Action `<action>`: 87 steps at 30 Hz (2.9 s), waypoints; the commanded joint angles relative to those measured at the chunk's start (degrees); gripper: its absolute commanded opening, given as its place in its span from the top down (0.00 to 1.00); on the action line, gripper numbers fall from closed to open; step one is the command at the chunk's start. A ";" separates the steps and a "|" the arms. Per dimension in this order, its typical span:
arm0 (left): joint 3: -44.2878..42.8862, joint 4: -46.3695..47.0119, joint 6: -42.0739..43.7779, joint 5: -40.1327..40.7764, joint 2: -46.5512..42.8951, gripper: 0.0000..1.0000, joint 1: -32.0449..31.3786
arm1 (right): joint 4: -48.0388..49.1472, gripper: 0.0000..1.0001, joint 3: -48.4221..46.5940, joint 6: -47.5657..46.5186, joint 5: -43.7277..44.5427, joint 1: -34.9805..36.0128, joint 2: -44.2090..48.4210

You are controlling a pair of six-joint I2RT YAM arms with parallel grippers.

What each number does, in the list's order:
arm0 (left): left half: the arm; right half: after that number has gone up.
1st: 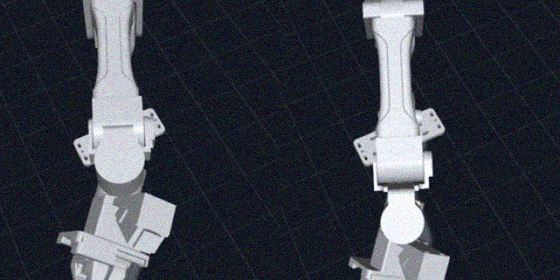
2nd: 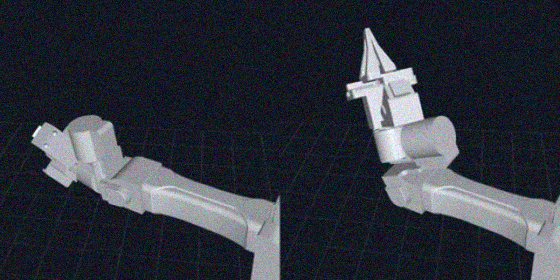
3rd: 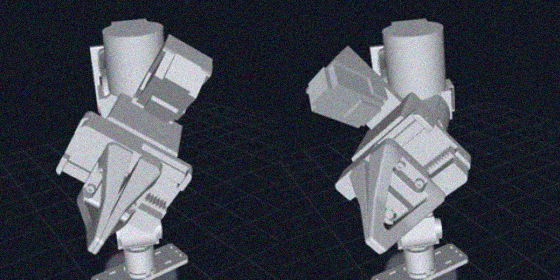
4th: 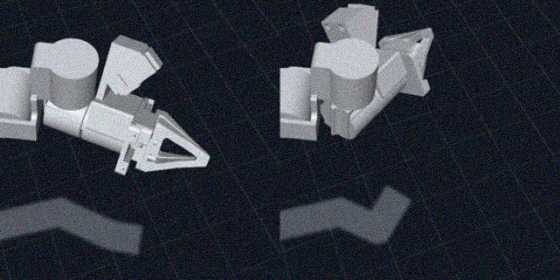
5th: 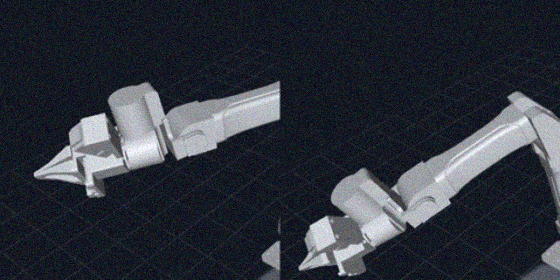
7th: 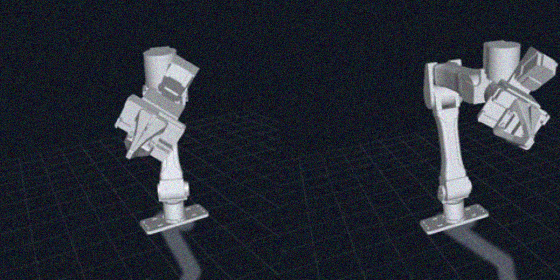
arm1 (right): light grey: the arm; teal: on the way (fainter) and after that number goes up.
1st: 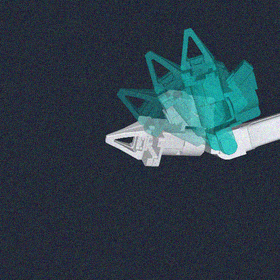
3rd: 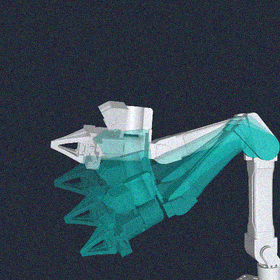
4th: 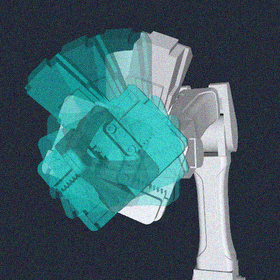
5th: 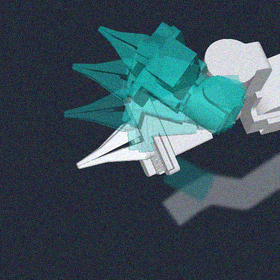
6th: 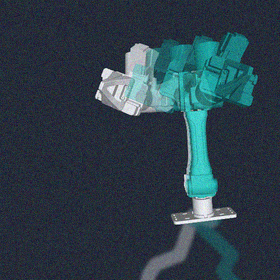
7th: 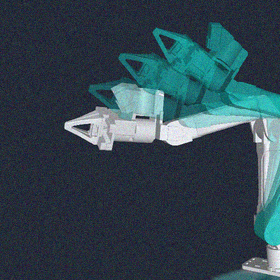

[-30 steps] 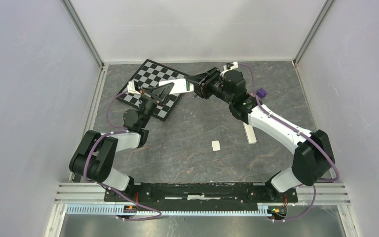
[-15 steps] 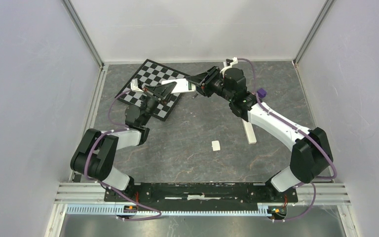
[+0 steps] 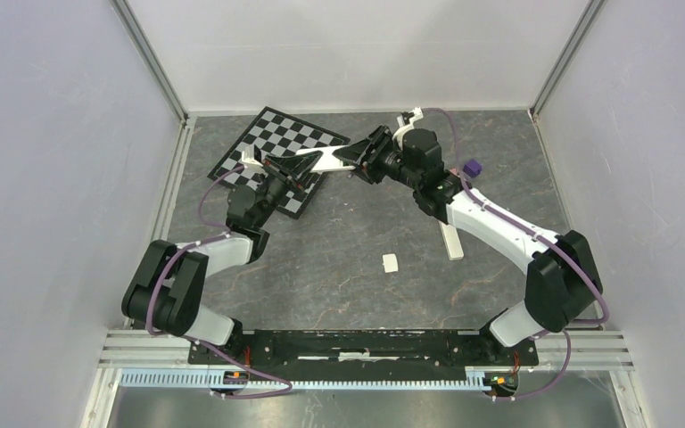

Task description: Load the batteries into the remote control

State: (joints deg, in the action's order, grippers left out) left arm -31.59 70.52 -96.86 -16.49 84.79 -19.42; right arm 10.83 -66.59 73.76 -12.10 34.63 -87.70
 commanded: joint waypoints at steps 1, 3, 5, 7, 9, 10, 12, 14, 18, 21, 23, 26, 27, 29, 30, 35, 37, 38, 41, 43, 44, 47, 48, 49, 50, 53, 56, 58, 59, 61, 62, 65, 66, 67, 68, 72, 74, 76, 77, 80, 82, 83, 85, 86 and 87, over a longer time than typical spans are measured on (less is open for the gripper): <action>-2.79 2.33 -0.15 -0.33 -3.93 0.98 -0.79 | -2.70 0.38 2.36 -1.04 -4.05 0.76 1.85; -2.20 3.54 0.64 -0.85 -3.38 0.98 -0.79 | 1.75 0.24 2.74 0.51 -5.53 -0.55 2.01; -1.36 3.64 1.31 -1.28 -3.01 0.98 -0.79 | 3.19 0.16 1.29 0.38 -7.07 -1.60 1.56; -0.75 3.40 2.06 -1.61 -2.72 0.98 -0.75 | 4.34 0.11 0.15 -0.15 -8.39 -2.06 1.36; -0.42 3.88 2.76 -2.01 -2.46 0.98 -0.71 | 5.23 0.10 0.08 -1.06 -9.16 -2.34 1.57; -0.28 3.59 3.10 -2.22 -2.53 0.98 -0.70 | 5.37 0.09 0.37 -1.62 -9.23 -2.50 1.83; -0.09 3.09 3.98 -2.65 -2.70 0.98 -0.58 | 5.80 0.09 1.45 -2.71 -9.21 -2.95 2.62; 0.18 2.35 4.52 -2.67 -3.03 0.98 -0.49 | 6.76 0.12 2.89 -3.14 -8.66 -3.65 3.66; -0.76 1.51 5.18 -2.92 -2.89 0.98 -0.44 | 8.63 0.21 5.01 -3.70 -8.09 -4.57 4.92; -1.34 1.38 5.28 -2.85 -2.55 0.98 -0.38 | 6.60 0.32 4.50 -5.50 -7.65 -4.71 4.99; -1.52 1.28 5.38 -2.90 -2.47 0.98 -0.38 | 5.18 0.38 3.93 -7.05 -7.31 -4.71 4.82; -1.69 1.33 5.36 -2.93 -2.37 0.98 -0.44 | 2.56 0.45 2.78 -9.37 -6.55 -4.71 4.45; -1.66 1.34 5.36 -2.93 -2.36 0.98 -0.44 | 1.21 0.47 2.25 -10.11 -6.21 -4.68 4.27; -1.65 1.36 5.37 -3.02 -2.38 0.98 -0.44 | -0.72 0.52 1.19 -11.98 -5.65 -4.67 3.80; -1.74 1.45 5.28 -3.02 -2.30 0.98 -0.40 | -2.47 0.56 0.58 -13.52 -5.28 -4.62 3.48; -2.19 1.69 4.59 -2.85 -2.14 0.98 -0.42 | -5.22 0.78 1.02 -17.67 -3.08 -4.60 3.65; -2.46 1.73 4.25 -2.85 -2.03 0.98 -0.43 | -5.64 0.82 1.46 -19.34 -2.35 -4.55 3.85; -2.57 1.72 4.15 -2.84 -2.00 0.98 -0.42 | -6.12 0.83 1.32 -20.13 -2.11 -4.53 3.77; -2.82 1.68 4.17 -2.93 -1.81 0.98 -0.44 | -6.87 0.81 1.19 -22.13 -2.02 -4.39 3.24; -2.87 1.21 4.64 -3.29 -1.73 0.98 -0.43 | -7.11 0.64 0.68 -22.60 -2.58 -4.40 2.75; -2.64 1.16 4.74 -3.37 -1.61 0.98 -0.42 | -7.29 0.48 0.19 -22.60 -2.63 -4.48 2.62; -1.80 0.43 5.82 -4.02 -1.38 0.98 -0.20 | -7.05 0.23 -2.47 -22.61 -3.02 -5.26 2.57; -1.29 0.38 6.25 -4.31 -1.15 0.98 0.02 | -6.82 0.18 -3.52 -22.48 -3.49 -5.85 2.66; -0.85 0.21 6.90 -4.63 -1.07 0.98 0.27 | -6.88 0.14 -4.53 -22.24 -3.93 -6.59 2.81; -0.21 -0.39 7.37 -4.98 -1.02 0.98 0.50 | -6.59 0.06 -5.16 -22.16 -4.38 -7.25 3.07; 1.71 -0.91 9.01 -5.88 -1.21 0.98 1.90 | -8.05 0.02 -7.48 -26.15 -3.49 -9.06 4.63; 3.33 -3.82 12.16 -6.80 -2.45 0.98 3.50 | -20.19 0.02 -14.20 -38.03 4.93 -9.08 4.44; 3.77 -8.23 15.22 -7.23 -4.20 0.98 4.57 | -30.53 0.02 -20.32 -47.31 12.45 -9.12 1.96; 3.75 -10.47 17.12 -7.47 -5.24 0.98 5.01 | -35.66 0.02 -22.96 -51.74 16.89 -9.07 0.52; 3.12 -16.54 20.75 -7.92 -7.57 0.98 6.37 | -40.42 0.02 -25.01 -56.96 24.73 -9.38 -2.05; 2.51 -18.96 22.73 -8.17 -8.77 0.98 6.98 | -40.24 0.02 -24.36 -59.16 25.19 -10.06 -2.54; 0.64 -26.74 27.13 -8.51 -11.35 0.98 8.74 | -35.91 0.06 -17.41 -60.54 25.77 -12.86 -2.51; 0.11 -29.11 28.63 -8.39 -11.96 0.98 9.16 | -33.76 0.15 -14.43 -60.56 26.38 -13.54 -2.36; -0.40 -30.91 29.58 -8.22 -12.50 0.98 9.45 | -32.04 0.26 -12.84 -61.13 26.17 -13.98 -2.54; -0.63 -32.44 30.70 -8.00 -12.94 0.98 9.74 | -31.34 0.32 -12.12 -61.89 24.51 -14.31 -3.53; -1.21 -35.80 32.68 -7.44 -13.53 0.98 10.66 | -31.53 0.14 -15.54 -62.98 12.76 -14.32 -10.25; -1.27 -36.54 33.17 -7.42 -13.47 0.98 10.97 | -29.27 0.15 -16.49 -58.73 9.48 -12.97 -12.70; -1.00 -36.68 33.67 -7.55 -13.44 0.98 11.23 | -30.01 0.17 -20.37 -54.44 9.91 -10.41 -16.67; -0.86 -37.02 34.18 -7.44 -13.53 0.98 11.33 | -32.47 0.19 -23.44 -52.00 12.27 -9.02 -19.13; -0.25 -37.82 35.12 -7.27 -14.35 0.98 12.06 | -40.19 0.22 -34.68 -44.40 21.48 -4.00 -28.20; -0.13 -38.36 36.04 -7.65 -14.96 0.98 12.69 | -41.98 0.24 -39.35 -39.52 24.90 -2.03 -32.95; -0.13 -38.75 36.54 -7.91 -15.28 0.98 12.98 | -41.72 0.25 -40.17 -38.03 25.79 -1.48 -34.28; -0.26 -39.95 37.87 -8.67 -15.91 0.98 13.51 | -42.18 0.27 -41.39 -34.51 29.84 -0.88 -36.74; -0.26 -40.54 38.40 -9.02 -16.20 0.98 13.73 | -42.02 0.27 -41.48 -33.20 31.33 -0.75 -37.62; -0.11 -41.16 38.94 -9.16 -16.53 0.98 13.87 | -40.85 0.28 -41.04 -32.59 32.11 -0.71 -38.01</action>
State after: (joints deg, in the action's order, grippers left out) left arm -30.79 30.33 -63.16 -23.29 70.83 -6.48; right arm -27.73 -105.71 32.14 10.94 34.26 -122.87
